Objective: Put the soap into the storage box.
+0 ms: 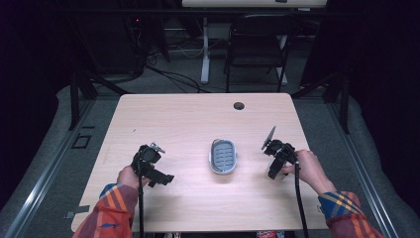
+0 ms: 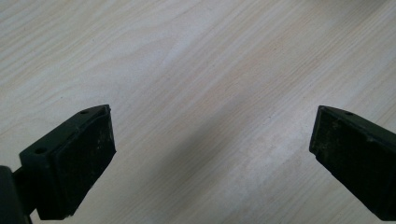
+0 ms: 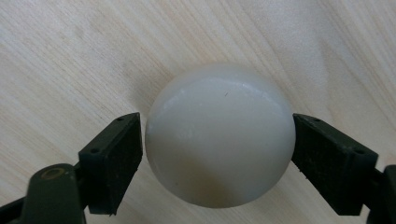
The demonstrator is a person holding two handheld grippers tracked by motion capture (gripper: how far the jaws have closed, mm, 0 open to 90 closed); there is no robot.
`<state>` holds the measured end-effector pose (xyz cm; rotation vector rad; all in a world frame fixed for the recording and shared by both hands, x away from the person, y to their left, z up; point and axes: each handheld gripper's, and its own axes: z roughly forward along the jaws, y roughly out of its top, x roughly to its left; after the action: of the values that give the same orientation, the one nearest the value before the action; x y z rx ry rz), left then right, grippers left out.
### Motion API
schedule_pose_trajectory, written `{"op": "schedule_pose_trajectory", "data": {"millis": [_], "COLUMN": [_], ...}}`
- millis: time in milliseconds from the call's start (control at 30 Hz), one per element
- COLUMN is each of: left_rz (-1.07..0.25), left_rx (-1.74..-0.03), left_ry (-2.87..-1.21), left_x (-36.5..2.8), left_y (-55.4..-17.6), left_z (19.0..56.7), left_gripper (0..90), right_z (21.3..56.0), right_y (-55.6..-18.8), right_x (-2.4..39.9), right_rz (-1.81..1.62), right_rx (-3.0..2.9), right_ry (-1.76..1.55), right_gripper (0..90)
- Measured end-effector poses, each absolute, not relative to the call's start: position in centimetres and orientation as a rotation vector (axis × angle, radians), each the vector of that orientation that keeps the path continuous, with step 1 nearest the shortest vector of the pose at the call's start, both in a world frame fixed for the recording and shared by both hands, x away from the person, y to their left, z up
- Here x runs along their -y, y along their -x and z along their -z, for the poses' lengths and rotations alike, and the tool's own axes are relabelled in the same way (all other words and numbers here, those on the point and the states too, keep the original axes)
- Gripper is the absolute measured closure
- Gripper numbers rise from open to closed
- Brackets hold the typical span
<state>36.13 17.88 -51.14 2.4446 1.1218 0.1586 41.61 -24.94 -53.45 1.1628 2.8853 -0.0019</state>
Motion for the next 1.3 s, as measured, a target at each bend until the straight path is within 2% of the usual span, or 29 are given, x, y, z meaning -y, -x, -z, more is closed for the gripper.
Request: {"op": "schedule_pose_trajectory", "data": {"millis": [133,1300], "left_rz": [-0.157,-0.166], "left_rx": [-1.122,-1.127], "left_ry": [-2.444,-2.443], "left_x": [-17.9,-17.9], "left_y": [-36.1,-36.1], "left_z": [51.2,51.1], "left_gripper": [0.2,0.4], "right_z": [53.5,51.6], "right_y": [-41.7,-41.6], "right_x": [24.8,23.8], "right_rz": [0.025,0.053], "right_rx": [-2.883,-2.872], "right_ry": [-1.155,-1.103], "right_gripper": [23.8,24.4]}}
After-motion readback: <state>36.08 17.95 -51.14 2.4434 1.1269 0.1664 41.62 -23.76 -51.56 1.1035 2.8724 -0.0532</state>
